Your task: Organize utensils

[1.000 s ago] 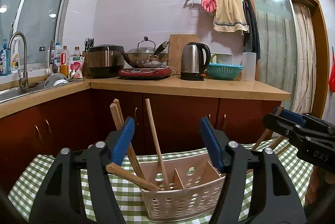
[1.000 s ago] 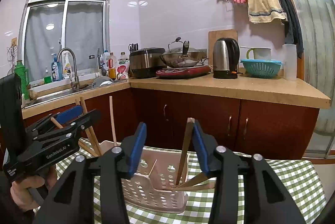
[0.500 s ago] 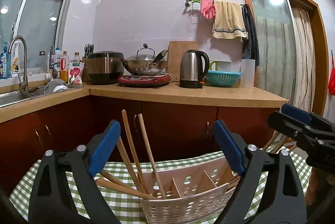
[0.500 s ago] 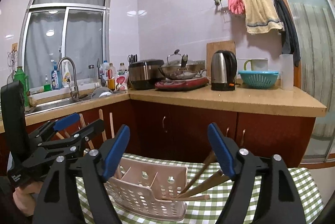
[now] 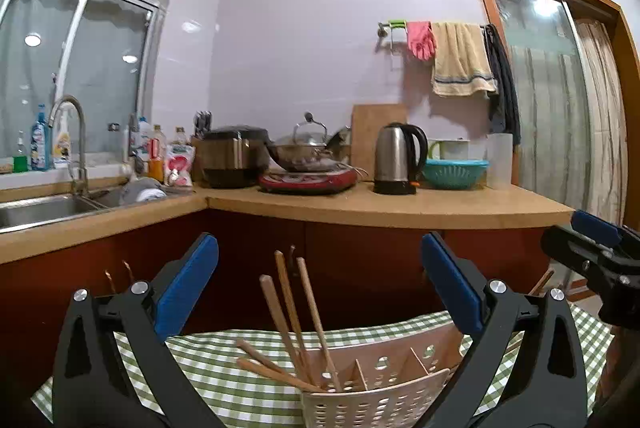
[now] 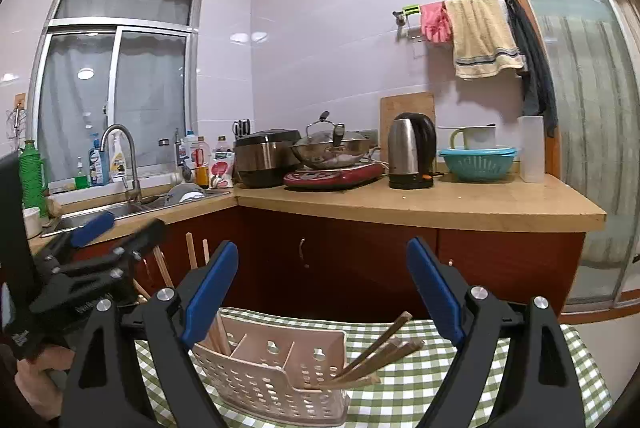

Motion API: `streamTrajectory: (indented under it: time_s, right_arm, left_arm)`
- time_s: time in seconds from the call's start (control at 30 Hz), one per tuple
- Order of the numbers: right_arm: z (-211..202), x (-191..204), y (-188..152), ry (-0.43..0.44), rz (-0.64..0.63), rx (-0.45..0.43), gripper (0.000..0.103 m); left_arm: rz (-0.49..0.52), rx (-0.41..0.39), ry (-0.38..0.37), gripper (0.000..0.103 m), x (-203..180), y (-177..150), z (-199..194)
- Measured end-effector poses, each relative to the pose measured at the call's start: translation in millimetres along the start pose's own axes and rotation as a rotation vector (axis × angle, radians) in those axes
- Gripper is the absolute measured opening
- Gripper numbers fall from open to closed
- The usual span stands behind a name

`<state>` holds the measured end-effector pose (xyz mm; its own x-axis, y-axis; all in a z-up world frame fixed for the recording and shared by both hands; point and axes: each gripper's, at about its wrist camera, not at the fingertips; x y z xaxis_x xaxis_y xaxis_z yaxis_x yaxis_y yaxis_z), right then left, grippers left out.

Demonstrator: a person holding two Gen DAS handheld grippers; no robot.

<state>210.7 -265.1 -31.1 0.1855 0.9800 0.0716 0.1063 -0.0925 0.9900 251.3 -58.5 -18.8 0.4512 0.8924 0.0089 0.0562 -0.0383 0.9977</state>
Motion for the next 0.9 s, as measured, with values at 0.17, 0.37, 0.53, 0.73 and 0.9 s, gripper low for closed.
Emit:
streamTrajectory:
  time_s: [0.17,0.37,0.53,0.73,0.9]
  right_arm:
    - [-21,-2,-4,-0.045,-0.006,0.016,0.084]
    - [-48,-7,-16,-0.079,-0.012,0.070,0.084]
    - [-75,-10,-25,-0.092,-0.008,0.106,0.084]
    - [-107,-8,-34,-0.098,-0.029,0.124,0.084]
    - [-132,-8,-38,-0.099,-0.034,0.132,0.084]
  left_arm:
    - [0.036,0.016,0.064,0.099,-8,4,-26]
    - [0.037,0.047,0.105,0.099,-18,-1,-64]
    - [0.030,0.074,0.128,0.099,-25,-8,-102]
    - [-0.004,0.105,0.159,0.099,-30,-17,-141]
    - [-0.018,0.114,0.159,0.099,-34,-20,-168]
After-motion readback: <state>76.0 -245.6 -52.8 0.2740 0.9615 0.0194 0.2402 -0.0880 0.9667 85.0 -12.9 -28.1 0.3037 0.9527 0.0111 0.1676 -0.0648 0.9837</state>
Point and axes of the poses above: each gripper's, at about its wrist camera, not at the fingertips, and z roughly the way its jaws point, x to its left, y to its top, and after that the axes turned 13 degrees about -y, right-handed
